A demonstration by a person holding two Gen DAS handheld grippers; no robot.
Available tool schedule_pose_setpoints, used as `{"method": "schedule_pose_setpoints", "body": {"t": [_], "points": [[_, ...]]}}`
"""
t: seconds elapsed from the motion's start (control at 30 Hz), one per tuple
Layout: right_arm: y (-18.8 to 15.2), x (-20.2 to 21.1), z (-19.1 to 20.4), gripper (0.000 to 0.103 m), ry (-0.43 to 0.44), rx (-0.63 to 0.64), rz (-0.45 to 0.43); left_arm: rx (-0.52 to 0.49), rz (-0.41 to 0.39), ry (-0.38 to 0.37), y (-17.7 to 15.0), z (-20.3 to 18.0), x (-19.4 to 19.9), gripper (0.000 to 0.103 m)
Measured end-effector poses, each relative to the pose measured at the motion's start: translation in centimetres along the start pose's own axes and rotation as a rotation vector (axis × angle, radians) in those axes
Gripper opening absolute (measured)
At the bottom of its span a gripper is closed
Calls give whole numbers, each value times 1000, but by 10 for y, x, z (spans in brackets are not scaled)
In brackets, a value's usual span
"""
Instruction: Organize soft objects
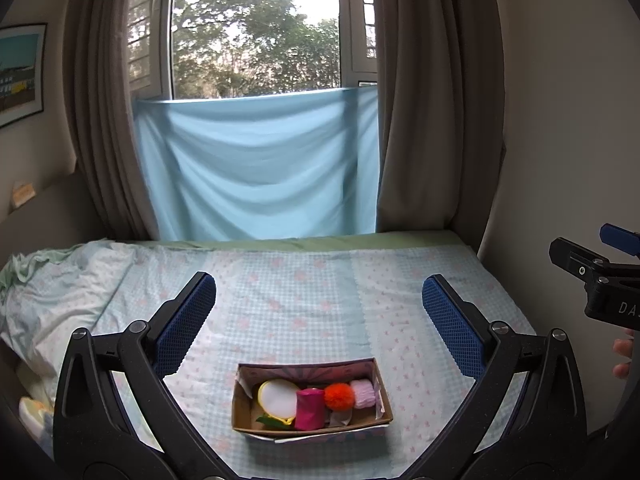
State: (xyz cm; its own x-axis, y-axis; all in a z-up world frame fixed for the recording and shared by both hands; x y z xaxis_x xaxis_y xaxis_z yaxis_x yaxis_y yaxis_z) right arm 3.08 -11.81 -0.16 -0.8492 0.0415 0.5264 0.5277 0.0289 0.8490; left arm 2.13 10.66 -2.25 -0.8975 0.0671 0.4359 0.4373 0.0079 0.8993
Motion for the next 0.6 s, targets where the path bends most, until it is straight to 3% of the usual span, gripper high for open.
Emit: {"method": "schedule_pose_setpoints", "body": {"t": [0.6], "points": [[3, -9, 1, 103, -5, -2, 12, 23, -1, 6, 2, 10, -10, 103]]}}
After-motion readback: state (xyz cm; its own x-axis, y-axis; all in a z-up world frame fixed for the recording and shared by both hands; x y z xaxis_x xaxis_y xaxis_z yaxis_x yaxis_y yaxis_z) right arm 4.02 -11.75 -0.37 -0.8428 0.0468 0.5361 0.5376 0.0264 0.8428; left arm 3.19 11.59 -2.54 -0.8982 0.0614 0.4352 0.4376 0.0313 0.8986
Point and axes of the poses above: each gripper's, at about its wrist camera, not at the fingertips, and x roughly against the way its jaws point, z to its left, y to its top, the point moved 4 cm from there along -x, roughly the way its jaws point, and after that the axes turned 4 degrees about x, right-handed, at the moved point
